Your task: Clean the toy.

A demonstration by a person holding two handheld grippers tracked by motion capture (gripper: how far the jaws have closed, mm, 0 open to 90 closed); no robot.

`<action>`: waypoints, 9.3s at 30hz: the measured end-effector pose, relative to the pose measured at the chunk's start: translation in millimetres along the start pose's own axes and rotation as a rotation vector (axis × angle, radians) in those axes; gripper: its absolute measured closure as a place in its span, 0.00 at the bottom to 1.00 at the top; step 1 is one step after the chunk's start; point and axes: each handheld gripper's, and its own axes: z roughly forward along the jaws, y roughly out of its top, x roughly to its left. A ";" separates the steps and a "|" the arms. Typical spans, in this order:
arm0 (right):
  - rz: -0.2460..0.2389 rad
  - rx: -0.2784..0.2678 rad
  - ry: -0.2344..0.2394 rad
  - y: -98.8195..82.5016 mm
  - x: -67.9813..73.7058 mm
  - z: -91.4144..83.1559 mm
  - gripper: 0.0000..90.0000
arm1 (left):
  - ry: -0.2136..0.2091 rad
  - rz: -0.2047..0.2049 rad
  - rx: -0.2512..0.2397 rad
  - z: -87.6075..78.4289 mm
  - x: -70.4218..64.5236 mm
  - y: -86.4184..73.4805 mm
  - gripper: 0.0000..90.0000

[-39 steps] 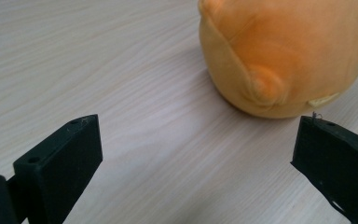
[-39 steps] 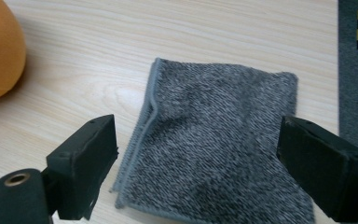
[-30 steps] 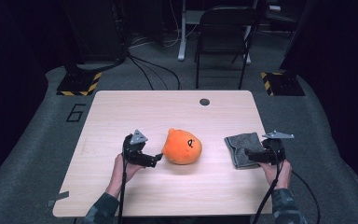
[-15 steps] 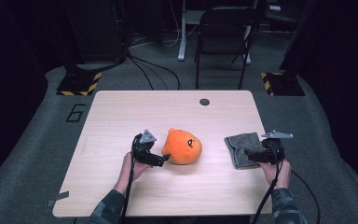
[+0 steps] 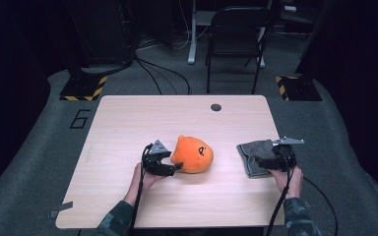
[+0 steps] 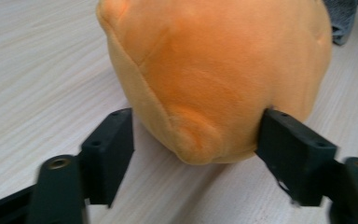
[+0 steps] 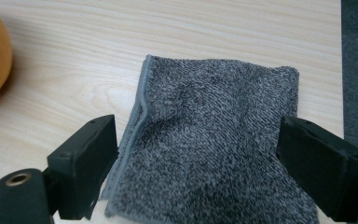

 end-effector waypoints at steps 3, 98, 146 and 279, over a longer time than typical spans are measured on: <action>0.009 0.024 -0.021 2.5 1.7 12.2 0.12 | -0.005 0.022 -0.003 -0.8 -1.9 -0.2 0.46; -0.173 0.034 0.142 37.7 118.2 47.0 0.87 | 0.059 0.180 -0.099 3.7 -28.3 -3.9 0.86; -0.191 0.088 0.094 30.0 115.9 59.0 0.87 | 0.068 0.184 -0.098 4.5 -29.3 -5.1 0.86; -0.354 -0.119 0.131 66.1 193.7 -35.1 0.88 | -0.153 -0.020 -0.058 8.8 -31.6 15.5 0.94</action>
